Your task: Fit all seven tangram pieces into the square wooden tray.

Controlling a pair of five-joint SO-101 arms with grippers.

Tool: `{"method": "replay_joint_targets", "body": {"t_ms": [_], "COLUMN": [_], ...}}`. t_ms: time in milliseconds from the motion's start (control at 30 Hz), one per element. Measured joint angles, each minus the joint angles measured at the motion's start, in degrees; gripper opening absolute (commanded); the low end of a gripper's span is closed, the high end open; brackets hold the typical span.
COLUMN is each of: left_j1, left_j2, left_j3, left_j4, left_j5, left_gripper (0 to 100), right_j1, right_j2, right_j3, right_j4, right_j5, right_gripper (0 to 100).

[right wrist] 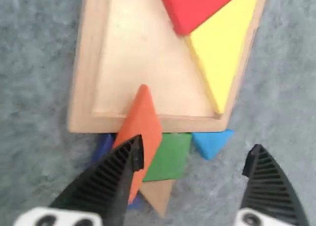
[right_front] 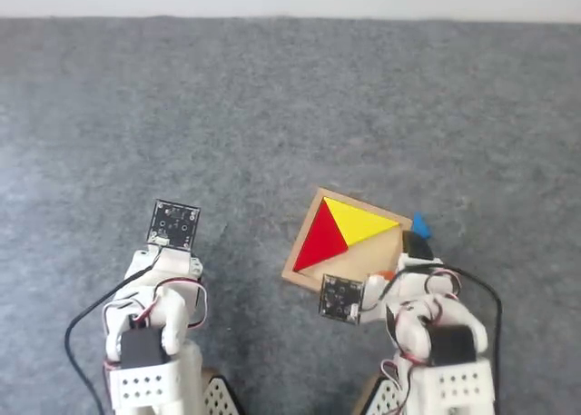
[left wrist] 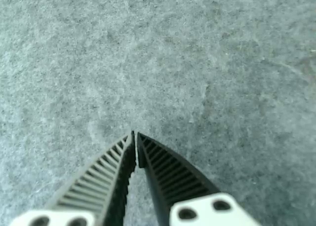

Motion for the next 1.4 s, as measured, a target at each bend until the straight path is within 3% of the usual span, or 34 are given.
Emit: {"method": "replay_joint_targets", "body": {"t_ms": [300, 767, 1033, 1200, 1333, 1400], "left_j1": [0.0, 0.0, 0.0, 0.0, 0.0, 0.0], "left_j2": [0.0, 0.0, 0.0, 0.0, 0.0, 0.0], "left_j3": [0.0, 0.0, 0.0, 0.0, 0.0, 0.0], "left_j4": [0.0, 0.0, 0.0, 0.0, 0.0, 0.0], "left_j5": [0.0, 0.0, 0.0, 0.0, 0.0, 0.0], "left_gripper": [1, 1, 1, 1, 1, 1], "right_j1": [0.5, -2.3, -2.9, -2.6, -2.6, -2.8], "right_j2": [2.7, 44.3, 59.8, 63.0, 63.5, 64.7], "right_j3": [0.1, -18.3, -19.7, -20.7, -22.1, -22.2], "right_j4": [0.1, 4.0, -5.7, -10.3, -12.0, -11.8], "right_j5": [0.2, -4.8, -8.4, -8.7, -12.9, -14.9], "right_gripper": [31.0, 31.0, 30.9, 18.8, 5.7, 3.9]}}
